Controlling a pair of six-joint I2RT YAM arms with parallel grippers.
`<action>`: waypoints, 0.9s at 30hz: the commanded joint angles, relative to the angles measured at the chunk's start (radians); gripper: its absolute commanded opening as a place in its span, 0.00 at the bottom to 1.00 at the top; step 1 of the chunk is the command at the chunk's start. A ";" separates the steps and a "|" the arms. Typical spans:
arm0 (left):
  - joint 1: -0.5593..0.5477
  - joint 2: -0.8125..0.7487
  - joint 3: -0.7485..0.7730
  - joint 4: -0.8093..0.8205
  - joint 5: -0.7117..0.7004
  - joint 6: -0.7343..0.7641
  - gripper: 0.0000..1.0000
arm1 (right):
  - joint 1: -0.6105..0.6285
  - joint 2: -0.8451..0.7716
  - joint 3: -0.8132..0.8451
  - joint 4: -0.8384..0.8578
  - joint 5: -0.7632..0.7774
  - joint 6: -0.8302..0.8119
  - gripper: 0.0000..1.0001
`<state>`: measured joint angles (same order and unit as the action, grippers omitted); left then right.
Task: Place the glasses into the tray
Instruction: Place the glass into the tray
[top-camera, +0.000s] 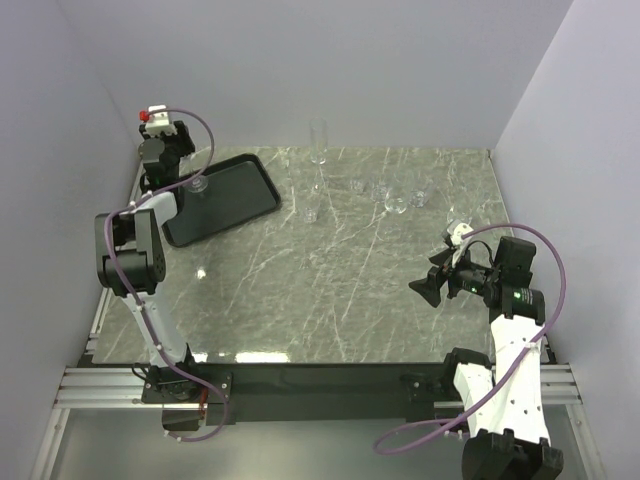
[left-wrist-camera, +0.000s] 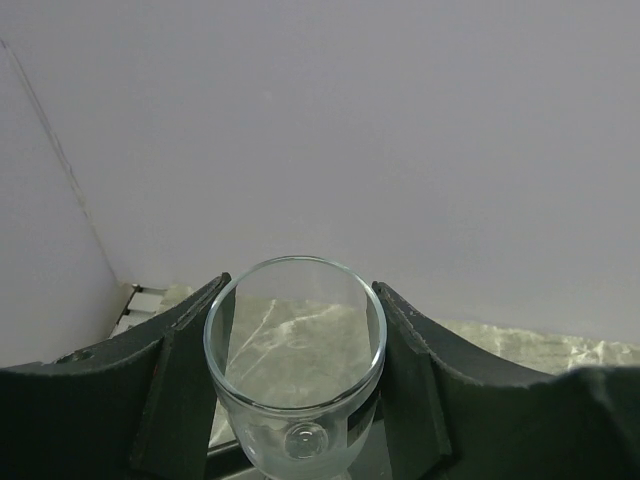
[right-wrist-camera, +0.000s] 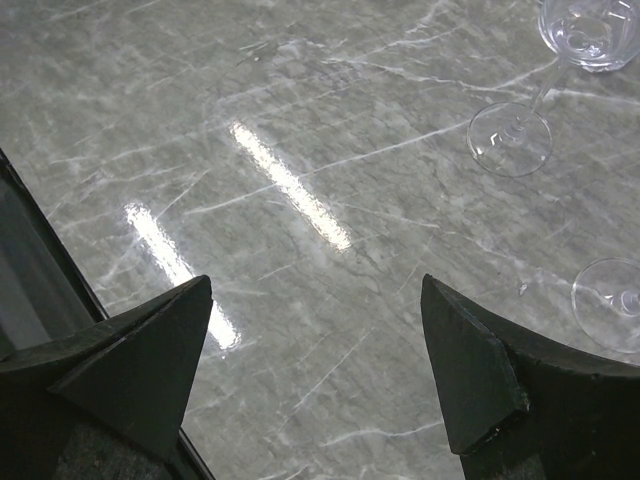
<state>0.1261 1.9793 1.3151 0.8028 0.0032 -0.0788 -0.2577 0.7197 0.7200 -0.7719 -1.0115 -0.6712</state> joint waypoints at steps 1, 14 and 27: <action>0.007 0.007 0.065 0.055 0.014 0.016 0.15 | 0.003 0.007 0.047 0.003 -0.012 -0.011 0.91; 0.021 0.029 0.072 0.041 0.014 0.034 0.18 | 0.002 0.011 0.047 0.000 -0.013 -0.011 0.91; 0.030 0.023 0.050 0.047 0.017 0.054 0.24 | 0.001 0.012 0.047 0.003 -0.013 -0.008 0.91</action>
<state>0.1482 2.0224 1.3315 0.7765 0.0036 -0.0441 -0.2577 0.7288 0.7200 -0.7723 -1.0115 -0.6720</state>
